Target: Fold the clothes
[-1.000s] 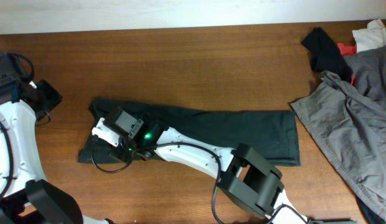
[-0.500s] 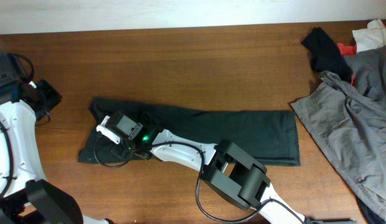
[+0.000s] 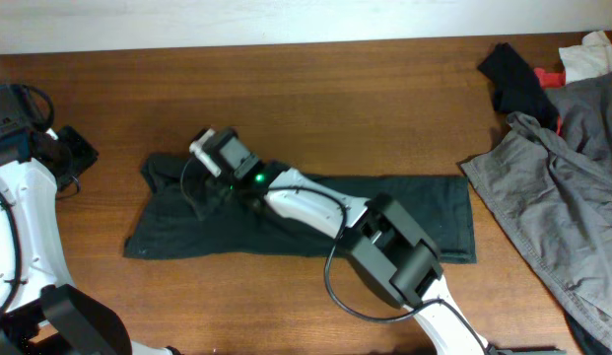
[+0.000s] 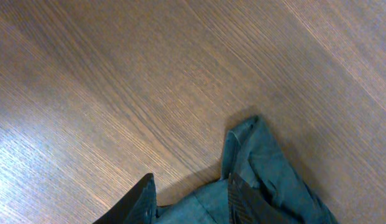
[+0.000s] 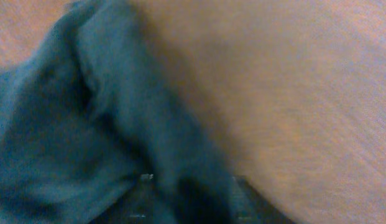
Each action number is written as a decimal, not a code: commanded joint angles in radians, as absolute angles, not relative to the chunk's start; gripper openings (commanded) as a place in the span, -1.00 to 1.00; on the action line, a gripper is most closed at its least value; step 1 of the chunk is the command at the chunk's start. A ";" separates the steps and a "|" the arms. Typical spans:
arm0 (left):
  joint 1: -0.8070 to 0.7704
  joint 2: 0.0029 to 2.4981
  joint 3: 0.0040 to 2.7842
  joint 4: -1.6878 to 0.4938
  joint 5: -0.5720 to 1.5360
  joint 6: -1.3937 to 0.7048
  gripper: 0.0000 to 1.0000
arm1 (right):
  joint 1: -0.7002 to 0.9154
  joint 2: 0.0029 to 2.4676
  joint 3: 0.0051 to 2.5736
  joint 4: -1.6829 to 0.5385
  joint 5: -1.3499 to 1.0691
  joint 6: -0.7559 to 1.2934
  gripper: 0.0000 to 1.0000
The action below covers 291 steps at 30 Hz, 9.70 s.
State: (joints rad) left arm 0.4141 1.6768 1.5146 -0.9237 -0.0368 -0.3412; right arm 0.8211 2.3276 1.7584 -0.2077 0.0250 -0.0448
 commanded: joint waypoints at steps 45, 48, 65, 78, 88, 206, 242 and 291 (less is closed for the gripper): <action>0.134 1.691 0.948 -0.690 0.323 -0.271 -0.26 | 0.650 2.006 1.451 -0.434 -0.427 -0.029 0.22; 0.134 1.691 0.929 -0.672 0.323 -0.277 -0.26 | 0.673 2.006 1.409 -0.365 -0.421 -0.056 0.22; 0.134 1.691 0.913 -0.572 0.284 -0.276 -0.29 | 0.694 2.062 1.393 -0.313 -0.347 -0.055 0.29; 0.134 1.691 0.872 -0.500 0.258 -0.276 -0.45 | 0.697 2.068 1.393 -0.298 -0.348 -0.055 0.34; 0.133 1.691 0.871 -0.488 0.259 -0.292 -0.53 | 0.700 2.073 1.392 -0.276 -0.347 -0.055 0.13; 0.402 1.387 0.963 -0.895 0.358 -0.352 -0.90 | 0.679 2.014 1.441 -0.533 -0.616 0.253 -0.78; 0.058 1.590 0.962 -0.382 0.288 -0.515 -0.89 | 0.667 2.003 1.441 -0.614 -0.617 0.081 -0.81; 0.007 1.768 1.058 -0.350 0.124 -0.316 -0.61 | 0.146 1.612 1.400 -1.157 -0.294 0.056 0.98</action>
State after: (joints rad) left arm 0.0132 1.7618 1.0584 -0.3492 0.1555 -0.3435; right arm 0.1677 1.6043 1.4128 -1.1530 -0.3103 0.0563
